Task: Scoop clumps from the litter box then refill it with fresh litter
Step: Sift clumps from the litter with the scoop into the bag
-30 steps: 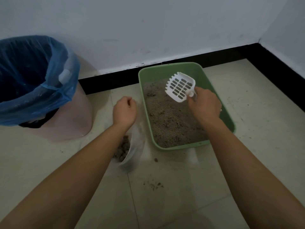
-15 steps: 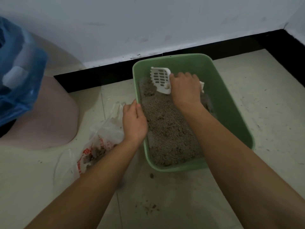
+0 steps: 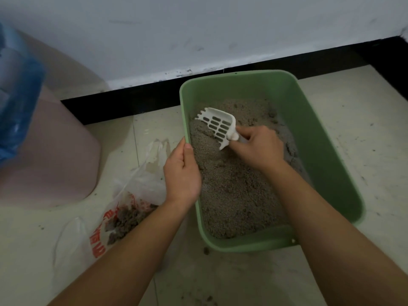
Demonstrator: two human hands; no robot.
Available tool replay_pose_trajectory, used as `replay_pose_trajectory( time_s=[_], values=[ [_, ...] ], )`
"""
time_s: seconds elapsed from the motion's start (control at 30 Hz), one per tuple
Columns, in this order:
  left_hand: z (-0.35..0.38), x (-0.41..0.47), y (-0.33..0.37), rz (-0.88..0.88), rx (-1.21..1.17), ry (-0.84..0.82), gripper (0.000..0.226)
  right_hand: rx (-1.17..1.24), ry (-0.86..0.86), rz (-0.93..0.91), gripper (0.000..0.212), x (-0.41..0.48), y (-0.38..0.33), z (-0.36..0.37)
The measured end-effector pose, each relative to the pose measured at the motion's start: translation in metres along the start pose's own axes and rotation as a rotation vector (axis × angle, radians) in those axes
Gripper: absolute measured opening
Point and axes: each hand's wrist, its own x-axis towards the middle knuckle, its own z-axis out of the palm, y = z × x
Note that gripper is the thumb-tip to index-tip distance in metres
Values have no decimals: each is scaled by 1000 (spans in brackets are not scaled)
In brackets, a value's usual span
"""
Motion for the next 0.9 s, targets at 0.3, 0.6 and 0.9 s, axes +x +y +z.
replay_pose_trajectory(
  time_s=[0.3,0.6,0.9],
  values=[
    [-5,1,2,-12,174,-28,39,414,-51,233,33,-28,10,-36],
    [-5,-13,10,-36,297,-19,37,-55,7,292,26,-56,42,-109],
    [-2,-19,6,-11,268,12,39,-324,-228,229,22,-60,55,-89]
  ],
)
